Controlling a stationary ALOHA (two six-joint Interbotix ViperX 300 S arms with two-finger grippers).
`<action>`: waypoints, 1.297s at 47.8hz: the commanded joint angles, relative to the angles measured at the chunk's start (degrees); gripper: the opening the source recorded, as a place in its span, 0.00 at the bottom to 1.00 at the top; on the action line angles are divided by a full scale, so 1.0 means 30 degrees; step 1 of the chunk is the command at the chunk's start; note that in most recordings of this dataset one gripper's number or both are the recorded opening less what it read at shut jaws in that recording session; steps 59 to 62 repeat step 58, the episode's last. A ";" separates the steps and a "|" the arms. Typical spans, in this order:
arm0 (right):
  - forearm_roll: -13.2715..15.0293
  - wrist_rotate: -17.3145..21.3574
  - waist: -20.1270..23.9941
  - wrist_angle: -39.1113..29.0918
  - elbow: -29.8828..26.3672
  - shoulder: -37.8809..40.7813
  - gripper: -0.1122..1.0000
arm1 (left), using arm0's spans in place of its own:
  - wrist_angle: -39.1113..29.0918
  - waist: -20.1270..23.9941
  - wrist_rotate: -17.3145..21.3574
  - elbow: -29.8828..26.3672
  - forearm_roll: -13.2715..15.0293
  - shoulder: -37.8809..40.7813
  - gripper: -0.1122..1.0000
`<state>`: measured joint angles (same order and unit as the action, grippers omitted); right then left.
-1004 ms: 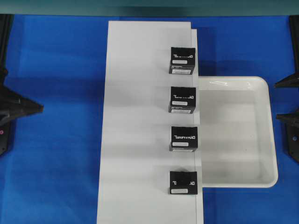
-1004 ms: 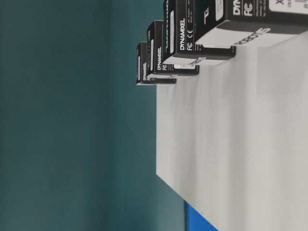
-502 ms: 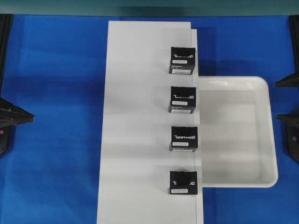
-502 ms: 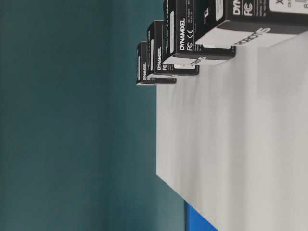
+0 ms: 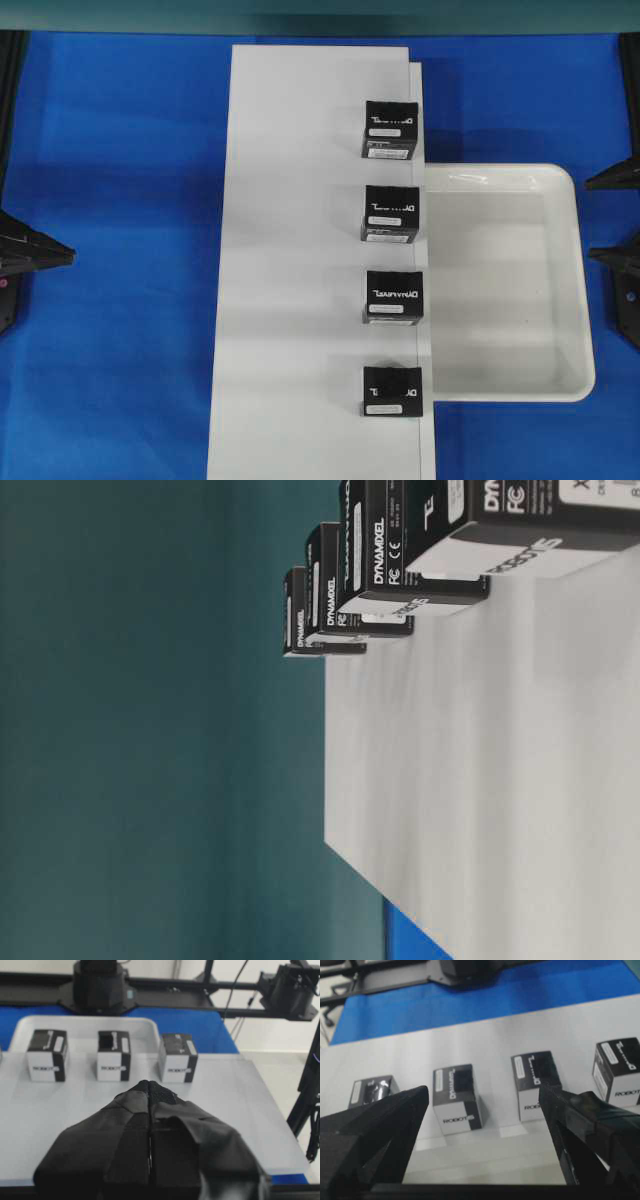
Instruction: Place the box from the white plastic tray onto the white base.
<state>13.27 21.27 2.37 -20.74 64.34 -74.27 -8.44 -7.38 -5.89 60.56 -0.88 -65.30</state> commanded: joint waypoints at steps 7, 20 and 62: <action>0.0029 0.0000 -0.0029 0.0527 -0.0059 0.0176 0.99 | 0.0088 0.0000 0.0000 -0.0264 -0.0059 0.0117 0.03; 0.0029 0.0059 0.0000 0.0557 -0.0029 0.0205 0.99 | 0.0117 0.0029 -0.0029 -0.0264 -0.0059 0.0088 0.03; 0.0000 0.0234 -0.0029 0.0469 0.0029 0.0176 0.99 | 0.0059 0.0000 0.0029 -0.0146 -0.0059 0.0029 0.03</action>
